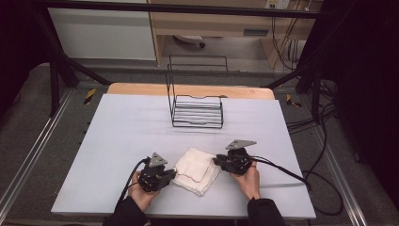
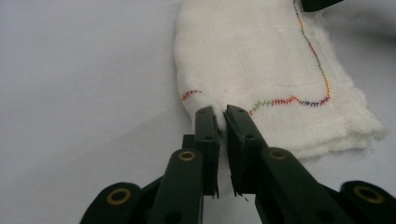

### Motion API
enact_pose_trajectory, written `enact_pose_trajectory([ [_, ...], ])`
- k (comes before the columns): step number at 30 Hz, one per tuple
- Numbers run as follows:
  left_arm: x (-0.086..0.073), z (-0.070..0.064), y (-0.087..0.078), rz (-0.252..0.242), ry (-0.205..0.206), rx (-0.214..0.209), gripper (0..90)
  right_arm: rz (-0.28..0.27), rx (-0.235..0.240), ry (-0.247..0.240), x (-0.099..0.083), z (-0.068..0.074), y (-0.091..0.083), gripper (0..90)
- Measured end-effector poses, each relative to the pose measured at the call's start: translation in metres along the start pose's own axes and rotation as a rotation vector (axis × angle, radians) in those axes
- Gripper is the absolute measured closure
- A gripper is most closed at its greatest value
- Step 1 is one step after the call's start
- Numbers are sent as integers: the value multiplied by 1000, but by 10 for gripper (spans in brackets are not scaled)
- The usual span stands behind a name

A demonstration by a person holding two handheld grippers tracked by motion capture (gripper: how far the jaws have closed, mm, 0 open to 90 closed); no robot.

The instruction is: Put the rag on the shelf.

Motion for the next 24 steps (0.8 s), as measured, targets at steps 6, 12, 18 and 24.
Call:
enact_pose_trajectory([
  [6, 13, 7, -6, -12, 60, -10, 612, -69, -24, 1, 5, -1, -16, 409],
  [12, 40, 16, 0, -29, 46, -70, 384, -71, -40, 44, -8, -11, -25, 203],
  [18, 62, 23, 19, -20, 96, -44, 272, -60, -38, 49, -19, -15, -30, 94],
  [24, 72, 29, 41, 7, 89, -47, 167, -55, -34, 58, -23, -15, -35, 33],
])
Point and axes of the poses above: each handheld gripper's, and its own axes: y roughly forward along the jaws, x roughly out of its top, z roughly to its left, the point moved 9 cm from there along y, roughly forward along the jaws
